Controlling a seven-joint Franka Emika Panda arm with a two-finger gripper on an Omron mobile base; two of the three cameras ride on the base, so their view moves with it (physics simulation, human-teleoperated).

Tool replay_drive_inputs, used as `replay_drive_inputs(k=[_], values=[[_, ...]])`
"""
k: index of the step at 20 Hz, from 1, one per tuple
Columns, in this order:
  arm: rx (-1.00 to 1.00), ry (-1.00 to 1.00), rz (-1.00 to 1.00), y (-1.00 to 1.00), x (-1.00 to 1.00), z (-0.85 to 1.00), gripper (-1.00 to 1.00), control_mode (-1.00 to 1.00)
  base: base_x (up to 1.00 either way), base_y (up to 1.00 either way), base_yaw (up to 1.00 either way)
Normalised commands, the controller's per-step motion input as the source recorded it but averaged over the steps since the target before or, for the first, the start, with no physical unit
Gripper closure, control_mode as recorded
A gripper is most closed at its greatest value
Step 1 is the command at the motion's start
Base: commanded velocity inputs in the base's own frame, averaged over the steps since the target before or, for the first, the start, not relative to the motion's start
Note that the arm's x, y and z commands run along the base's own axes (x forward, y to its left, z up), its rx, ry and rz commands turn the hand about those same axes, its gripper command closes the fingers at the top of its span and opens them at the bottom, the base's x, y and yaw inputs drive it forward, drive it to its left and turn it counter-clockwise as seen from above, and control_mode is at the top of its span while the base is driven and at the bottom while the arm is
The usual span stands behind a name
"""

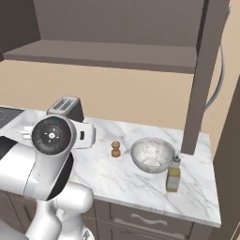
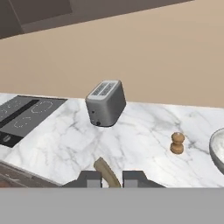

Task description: Retrieve the bottle and the shaker from the cabinet and place them next to the mixing bowl on the counter. Then add garlic from the fridge to the mixing bowl.

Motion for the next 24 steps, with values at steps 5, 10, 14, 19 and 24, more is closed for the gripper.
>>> replay_drive_inputs(k=[5, 10, 14, 19, 24], values=[[0.00, 0.00, 0.00, 0.00, 0.00, 0.00, 1.00, 1.00, 0.40, 0.00, 0.13], [0.00, 0.06, -0.01, -0.02, 0.12, 0.00, 1.00, -1.00, 0.00, 0.00, 0.00], [0.00, 0.14, -0.19, -0.15, 0.01, -0.01, 1.00, -1.00, 0.00, 0.00, 0.00], [0.00, 0.07, -0.32, -0.44, 0.04, -0.06, 1.00, -1.00, 0.00, 0.00, 0.00], [0.00, 0.00, -0.37, -0.79, 0.03, -0.16, 1.00, -1.00, 0.00, 0.00, 0.00]])
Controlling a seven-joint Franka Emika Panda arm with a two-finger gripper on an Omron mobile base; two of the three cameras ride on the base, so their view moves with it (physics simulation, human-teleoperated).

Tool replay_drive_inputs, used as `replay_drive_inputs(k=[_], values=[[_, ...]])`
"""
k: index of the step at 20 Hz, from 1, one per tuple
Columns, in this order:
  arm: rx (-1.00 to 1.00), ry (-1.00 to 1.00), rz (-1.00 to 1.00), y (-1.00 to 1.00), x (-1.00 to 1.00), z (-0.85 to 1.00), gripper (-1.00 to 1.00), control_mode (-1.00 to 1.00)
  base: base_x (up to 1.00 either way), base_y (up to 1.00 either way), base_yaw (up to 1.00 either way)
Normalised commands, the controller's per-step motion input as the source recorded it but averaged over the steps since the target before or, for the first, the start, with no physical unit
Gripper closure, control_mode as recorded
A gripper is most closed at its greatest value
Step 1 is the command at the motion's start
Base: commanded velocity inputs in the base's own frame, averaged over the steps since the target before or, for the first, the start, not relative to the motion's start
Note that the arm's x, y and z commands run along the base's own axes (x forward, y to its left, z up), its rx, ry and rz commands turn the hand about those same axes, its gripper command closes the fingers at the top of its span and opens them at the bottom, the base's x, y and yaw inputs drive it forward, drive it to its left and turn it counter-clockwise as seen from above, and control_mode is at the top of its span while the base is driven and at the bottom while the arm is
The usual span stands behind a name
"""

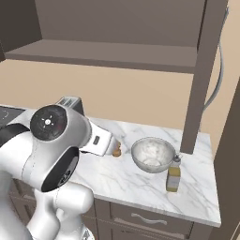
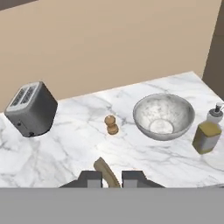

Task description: Retrieve the bottle and the shaker from the cabinet and place them next to the mixing bowl on the counter. Then add garlic from the fridge to the mixing bowl.

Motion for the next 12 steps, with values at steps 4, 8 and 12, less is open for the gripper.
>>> replay_drive_inputs(k=[4, 8, 12], values=[[0.00, 0.00, -0.34, -0.67, 0.29, -0.23, 1.00, -1.00, 0.00, 0.00, 0.00], [-0.01, 0.02, -0.29, -0.25, 0.51, -0.14, 1.00, -1.00, 0.00, 0.00, 0.00], [-0.01, 0.09, -0.24, -0.02, 0.37, -0.14, 1.00, -1.00, 0.00, 0.00, 0.00]])
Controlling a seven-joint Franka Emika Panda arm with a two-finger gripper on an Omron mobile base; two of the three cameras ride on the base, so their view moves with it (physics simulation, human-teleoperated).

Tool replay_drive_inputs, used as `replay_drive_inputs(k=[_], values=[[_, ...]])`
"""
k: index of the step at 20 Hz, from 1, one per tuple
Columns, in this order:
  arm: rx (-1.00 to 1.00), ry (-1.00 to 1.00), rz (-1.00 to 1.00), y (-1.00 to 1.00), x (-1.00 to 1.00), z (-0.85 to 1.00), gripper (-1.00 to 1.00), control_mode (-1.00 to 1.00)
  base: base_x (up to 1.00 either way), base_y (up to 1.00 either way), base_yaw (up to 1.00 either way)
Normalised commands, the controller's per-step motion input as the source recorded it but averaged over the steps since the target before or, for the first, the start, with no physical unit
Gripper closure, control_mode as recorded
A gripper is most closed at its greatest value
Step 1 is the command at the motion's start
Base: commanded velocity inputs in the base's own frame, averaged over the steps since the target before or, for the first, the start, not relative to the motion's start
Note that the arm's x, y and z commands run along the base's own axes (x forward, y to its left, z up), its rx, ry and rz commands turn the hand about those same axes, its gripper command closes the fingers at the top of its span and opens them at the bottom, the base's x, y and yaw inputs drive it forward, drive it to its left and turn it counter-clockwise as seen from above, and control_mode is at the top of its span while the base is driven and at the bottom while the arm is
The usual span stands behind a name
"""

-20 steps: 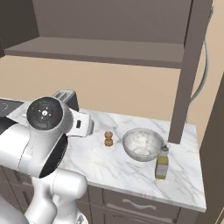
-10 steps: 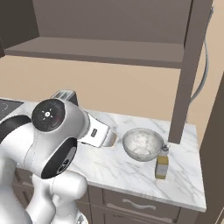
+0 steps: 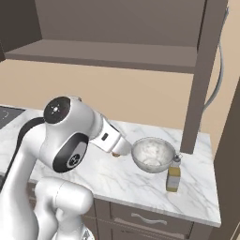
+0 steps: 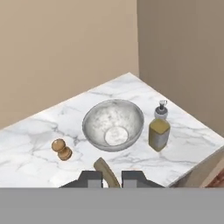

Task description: Retrieve the bottle and the shaker from the cabinet and place them next to the mixing bowl on the counter. Then add garlic from the fridge to the mixing bowl.

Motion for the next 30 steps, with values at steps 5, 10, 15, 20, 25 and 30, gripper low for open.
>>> replay_drive_inputs(k=[5, 10, 15, 20, 25, 30], values=[[0.00, 0.21, -0.17, 0.00, 0.15, -0.20, 1.00, -1.00, 0.00, 0.00, 0.00], [0.00, 0.24, -0.09, -0.02, 0.20, -0.15, 1.00, -1.00, 0.00, 0.00, 0.00], [0.02, 0.13, -0.05, -0.11, 0.20, -0.19, 1.00, -1.00, 0.00, 0.00, 0.00], [0.05, -0.04, -0.05, -0.26, 0.04, -0.47, 1.00, -1.00, 0.00, 0.00, 0.00], [0.06, -0.04, -0.06, -0.11, 0.22, -0.33, 1.00, -1.00, 0.00, 0.00, 0.00], [0.05, 0.00, -0.03, -0.01, 0.41, -0.07, 1.00, -1.00, 0.00, 0.00, 0.00]])
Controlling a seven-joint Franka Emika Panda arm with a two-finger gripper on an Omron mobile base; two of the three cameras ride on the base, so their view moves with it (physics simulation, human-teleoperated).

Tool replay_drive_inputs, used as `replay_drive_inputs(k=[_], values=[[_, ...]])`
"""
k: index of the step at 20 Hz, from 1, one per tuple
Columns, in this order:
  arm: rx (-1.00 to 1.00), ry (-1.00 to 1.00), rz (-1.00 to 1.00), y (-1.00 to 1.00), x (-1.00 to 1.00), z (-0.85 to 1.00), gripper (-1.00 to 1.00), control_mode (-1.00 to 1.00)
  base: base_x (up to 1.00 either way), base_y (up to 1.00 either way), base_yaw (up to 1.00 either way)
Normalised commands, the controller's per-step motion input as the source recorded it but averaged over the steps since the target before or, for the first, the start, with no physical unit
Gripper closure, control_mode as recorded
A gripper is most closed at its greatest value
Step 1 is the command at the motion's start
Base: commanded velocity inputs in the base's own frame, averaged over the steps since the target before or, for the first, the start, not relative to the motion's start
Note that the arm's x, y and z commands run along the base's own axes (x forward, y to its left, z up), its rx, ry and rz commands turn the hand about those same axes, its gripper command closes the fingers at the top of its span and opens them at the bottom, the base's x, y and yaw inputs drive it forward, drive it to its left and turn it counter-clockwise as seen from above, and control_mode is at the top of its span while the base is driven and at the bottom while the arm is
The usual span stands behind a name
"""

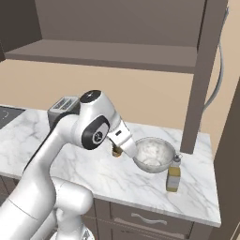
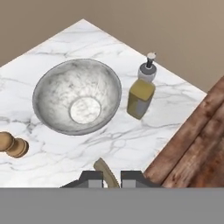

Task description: Retrieve the bottle and the shaker from the cabinet and place them next to the mixing bowl on the counter. Then add garlic from the fridge to the mixing bowl.

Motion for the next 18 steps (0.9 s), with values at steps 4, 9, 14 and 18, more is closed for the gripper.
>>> replay_drive_inputs(k=[4, 9, 14, 18], values=[[0.07, 0.00, 0.00, -0.21, 0.32, -0.08, 1.00, -1.00, 0.00, 0.00, 0.00], [0.06, 0.00, 0.00, -0.15, 0.30, -0.14, 1.00, -1.00, 0.00, 0.00, 0.00], [0.04, 0.00, 0.00, -0.09, 0.33, -0.20, 1.00, -1.00, 0.00, 0.00, 0.00], [0.05, 0.00, 0.00, -0.16, 0.33, -0.27, 1.00, -1.00, 0.00, 0.00, 0.00]])
